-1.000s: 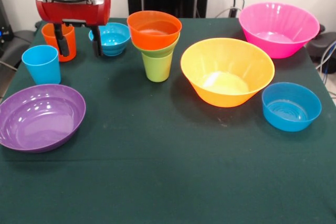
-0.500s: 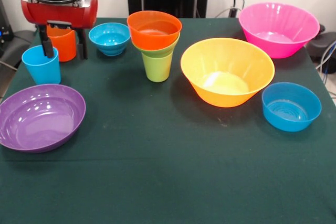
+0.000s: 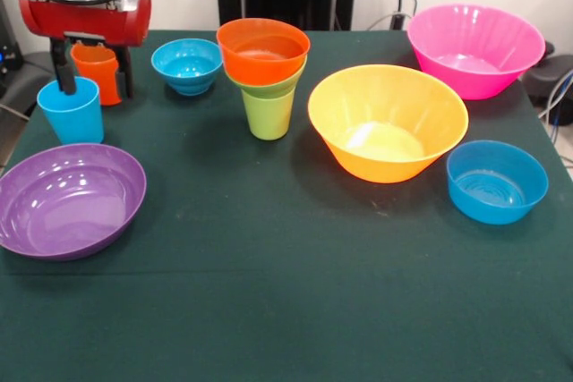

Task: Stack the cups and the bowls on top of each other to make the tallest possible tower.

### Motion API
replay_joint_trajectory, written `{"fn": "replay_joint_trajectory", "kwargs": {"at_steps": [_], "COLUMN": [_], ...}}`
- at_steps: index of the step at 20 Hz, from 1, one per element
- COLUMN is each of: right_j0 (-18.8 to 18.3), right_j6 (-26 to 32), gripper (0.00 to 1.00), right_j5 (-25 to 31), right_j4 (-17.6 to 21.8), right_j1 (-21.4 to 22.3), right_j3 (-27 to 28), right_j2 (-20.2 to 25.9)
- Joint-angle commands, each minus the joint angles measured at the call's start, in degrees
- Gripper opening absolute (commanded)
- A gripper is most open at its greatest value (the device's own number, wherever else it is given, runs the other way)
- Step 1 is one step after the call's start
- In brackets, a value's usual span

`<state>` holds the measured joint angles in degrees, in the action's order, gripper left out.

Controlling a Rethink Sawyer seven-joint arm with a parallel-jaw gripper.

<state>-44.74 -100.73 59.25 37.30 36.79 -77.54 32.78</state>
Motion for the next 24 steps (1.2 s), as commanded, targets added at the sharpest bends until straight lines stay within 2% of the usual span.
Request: {"fn": "replay_joint_trajectory", "kwargs": {"at_steps": [1,9,15,18,24], "right_j0": [2.97,4.22,4.16,5.80,6.80], "right_j6": [10.34,6.53,6.21,6.06,6.07], "gripper": [1.00,1.00,1.00,1.00,1.00], "right_j5": [7.86,5.97,3.53,5.15,6.38], "right_j4": [4.01,5.52,4.91,7.30,6.88], "right_j1": [-2.69,-4.22,-4.45,-5.07,-5.08], "right_j3": [1.73,2.75,2.00,3.53,4.48], "right_j2": [-3.28,-5.33,-5.79,-7.82,-8.90]}}
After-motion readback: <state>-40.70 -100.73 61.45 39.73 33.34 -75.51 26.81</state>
